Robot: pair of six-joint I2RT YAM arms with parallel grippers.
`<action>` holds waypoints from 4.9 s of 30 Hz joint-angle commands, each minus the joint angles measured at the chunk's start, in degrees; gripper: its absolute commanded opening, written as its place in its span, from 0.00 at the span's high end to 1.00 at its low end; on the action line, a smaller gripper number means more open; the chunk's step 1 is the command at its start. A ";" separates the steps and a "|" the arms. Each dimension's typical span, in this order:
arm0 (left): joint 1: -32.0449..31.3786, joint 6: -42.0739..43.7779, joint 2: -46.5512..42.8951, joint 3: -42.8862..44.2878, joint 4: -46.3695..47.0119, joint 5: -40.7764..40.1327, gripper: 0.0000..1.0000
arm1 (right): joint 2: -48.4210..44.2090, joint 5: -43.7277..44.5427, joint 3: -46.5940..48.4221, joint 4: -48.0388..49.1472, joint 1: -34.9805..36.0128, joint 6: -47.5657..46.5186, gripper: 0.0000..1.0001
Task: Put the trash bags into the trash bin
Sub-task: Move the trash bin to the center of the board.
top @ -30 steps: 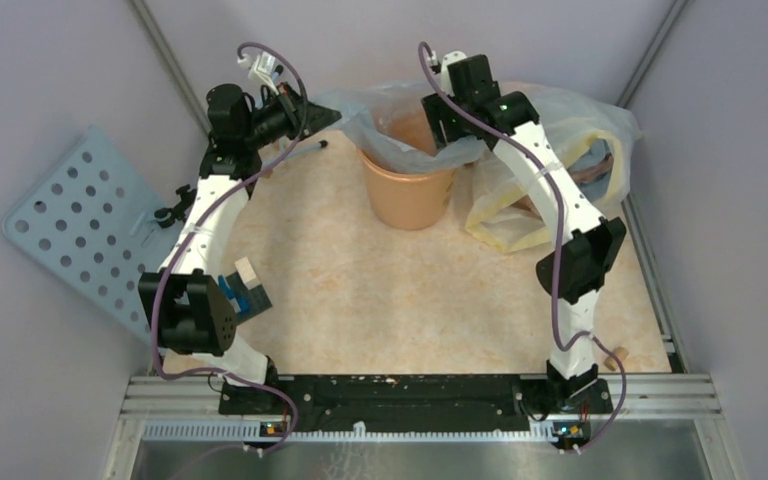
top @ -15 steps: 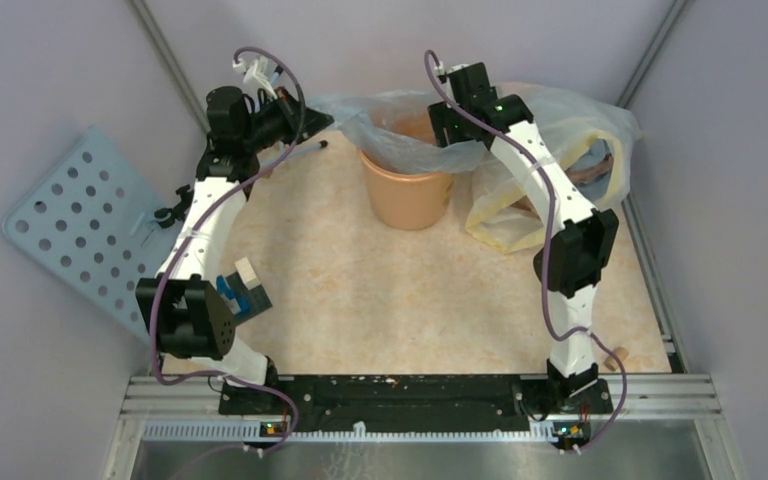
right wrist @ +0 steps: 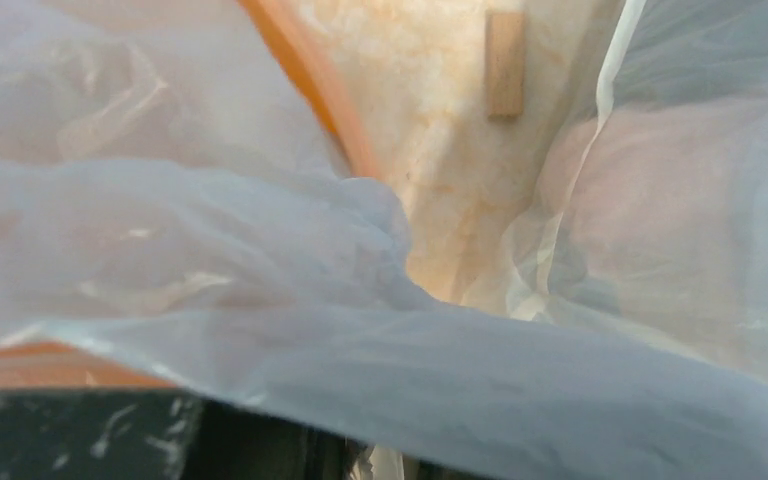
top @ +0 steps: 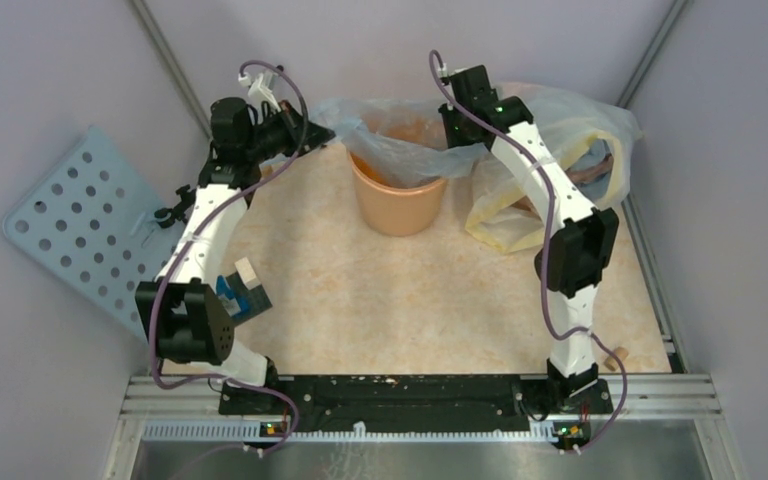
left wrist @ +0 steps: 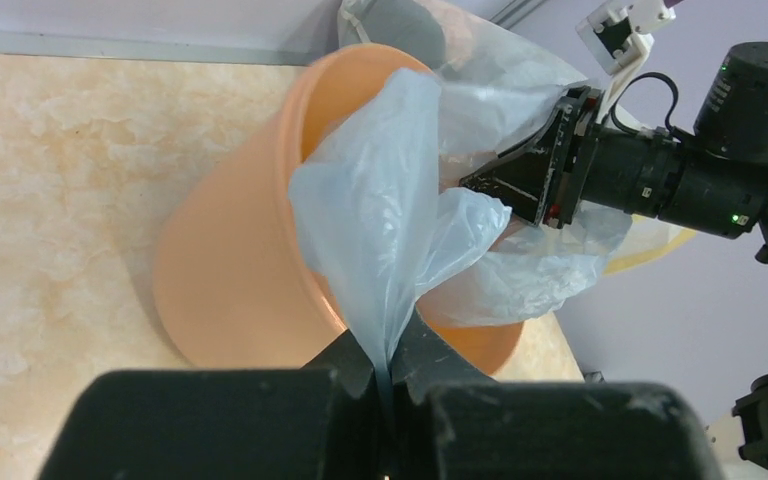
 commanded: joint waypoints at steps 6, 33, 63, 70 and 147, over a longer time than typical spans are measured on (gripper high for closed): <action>0.28 3.18 -8.92 -2.47 -1.25 1.95 1.00 | -6.87 -2.12 -5.48 -3.74 2.43 -0.31 0.84; 0.28 1.54 -25.26 -18.75 -4.00 8.78 1.00 | -28.23 12.11 -29.20 -7.67 12.69 4.89 0.70; 0.26 0.42 -27.12 -18.01 -4.12 3.45 1.00 | -40.57 -3.01 -27.53 3.07 12.69 -1.76 0.20; 0.20 -0.15 -26.88 -17.70 -3.79 4.17 1.00 | -41.20 -5.11 -30.43 8.80 12.69 0.97 0.19; 0.19 2.81 -31.05 -20.46 -4.77 -0.02 1.00 | -72.74 9.54 -52.70 18.82 12.69 11.75 0.26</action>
